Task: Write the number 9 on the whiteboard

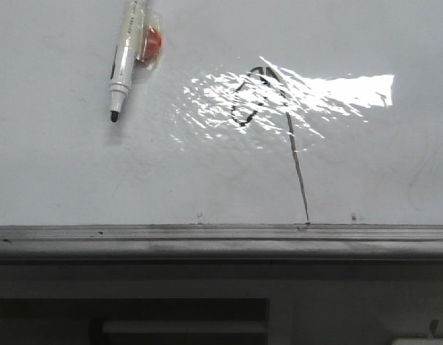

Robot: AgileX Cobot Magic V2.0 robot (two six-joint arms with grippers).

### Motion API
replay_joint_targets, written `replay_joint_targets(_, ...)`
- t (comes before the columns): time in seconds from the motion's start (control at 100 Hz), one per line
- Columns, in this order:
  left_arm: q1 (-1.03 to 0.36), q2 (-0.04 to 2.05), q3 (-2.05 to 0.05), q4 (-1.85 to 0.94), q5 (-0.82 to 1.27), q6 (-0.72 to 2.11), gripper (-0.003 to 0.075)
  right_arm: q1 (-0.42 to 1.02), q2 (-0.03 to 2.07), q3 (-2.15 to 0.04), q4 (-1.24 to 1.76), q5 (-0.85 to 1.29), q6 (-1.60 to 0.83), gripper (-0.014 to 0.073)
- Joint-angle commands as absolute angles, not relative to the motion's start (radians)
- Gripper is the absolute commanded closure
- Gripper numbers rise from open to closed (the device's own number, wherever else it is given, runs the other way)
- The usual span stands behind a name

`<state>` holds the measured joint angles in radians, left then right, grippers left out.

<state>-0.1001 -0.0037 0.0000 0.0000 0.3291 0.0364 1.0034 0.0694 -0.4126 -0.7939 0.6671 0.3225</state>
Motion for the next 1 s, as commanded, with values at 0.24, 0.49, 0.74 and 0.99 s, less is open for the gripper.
replay_joint_targets(0.24, -0.099, -0.030, 0.020, 0.000, 0.272, 0.029, 0.0741, 0.646, 0.081, -0.275, -0.428, 0.371, 0.096, 0.0634)
replay_joint_targets(0.49, -0.099, -0.030, 0.020, 0.000, 0.272, 0.029, 0.0741, 0.154, 0.079, -0.003, -0.019, -0.021, -0.131, 0.0634)
replay_joint_targets(0.74, -0.099, -0.030, 0.020, 0.000, 0.272, 0.029, 0.0741, 0.019, -0.021, 0.040, -0.019, 0.244, -0.130, 0.0634)
replay_joint_targets(0.99, -0.099, -0.030, 0.020, 0.000, 0.274, 0.029, 0.0741, 0.017, -0.026, 0.040, -0.019, 0.317, -0.130, 0.0634)
